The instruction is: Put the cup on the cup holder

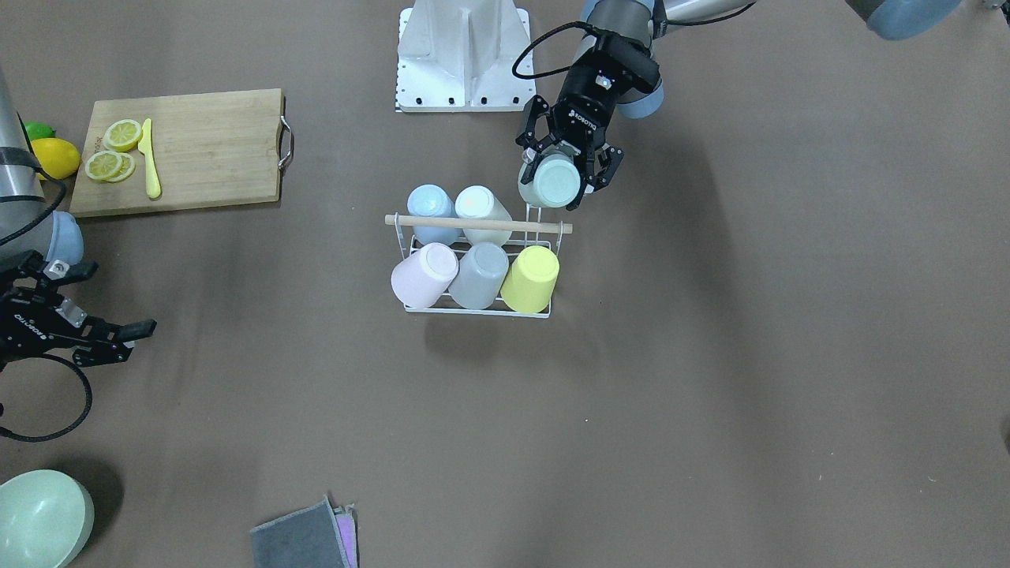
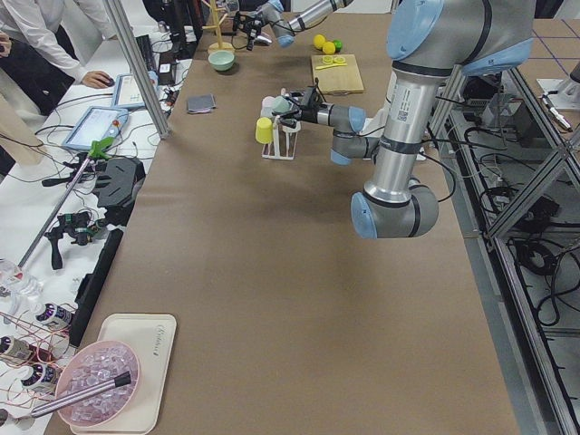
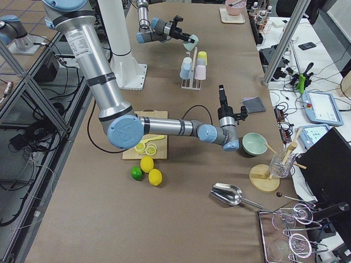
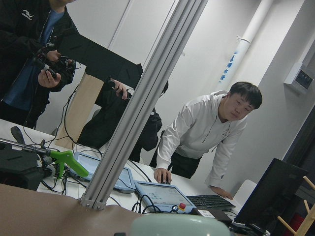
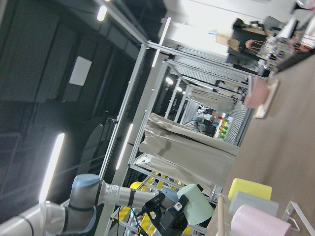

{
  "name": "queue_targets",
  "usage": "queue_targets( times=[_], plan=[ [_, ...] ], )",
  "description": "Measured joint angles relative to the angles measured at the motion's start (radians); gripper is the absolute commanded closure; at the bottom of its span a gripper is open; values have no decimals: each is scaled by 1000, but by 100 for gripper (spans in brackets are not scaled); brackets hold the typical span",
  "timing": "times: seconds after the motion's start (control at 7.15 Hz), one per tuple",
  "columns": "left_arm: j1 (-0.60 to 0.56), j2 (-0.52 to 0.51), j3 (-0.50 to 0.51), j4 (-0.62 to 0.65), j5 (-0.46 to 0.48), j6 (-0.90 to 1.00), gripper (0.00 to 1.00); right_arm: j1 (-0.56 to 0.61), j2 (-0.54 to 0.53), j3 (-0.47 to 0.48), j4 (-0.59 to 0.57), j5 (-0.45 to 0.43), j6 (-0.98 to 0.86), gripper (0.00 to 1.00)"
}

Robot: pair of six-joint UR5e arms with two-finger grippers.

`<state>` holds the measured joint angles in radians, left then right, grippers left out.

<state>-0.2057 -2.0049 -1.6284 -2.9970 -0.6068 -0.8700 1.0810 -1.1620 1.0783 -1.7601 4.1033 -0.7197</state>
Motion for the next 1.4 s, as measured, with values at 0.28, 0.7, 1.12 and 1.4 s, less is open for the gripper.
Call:
queue_targets(
  times=[0.28, 0.7, 1.12, 1.4],
  plan=[
    [19, -2, 17, -8, 14, 3, 100, 0, 22, 70, -250, -177, 394, 1],
    [18, -5, 37, -8, 18, 5, 100, 24, 43, 165, -501, -614, 711, 2],
    [12, -6, 46, -7, 30, 6, 3, 33, -11, 226, -388, -1002, 957, 2],
    [8, -6, 47, -8, 59, 42, 2, 30, -61, 237, -142, -1222, 1003, 1]
  ],
)
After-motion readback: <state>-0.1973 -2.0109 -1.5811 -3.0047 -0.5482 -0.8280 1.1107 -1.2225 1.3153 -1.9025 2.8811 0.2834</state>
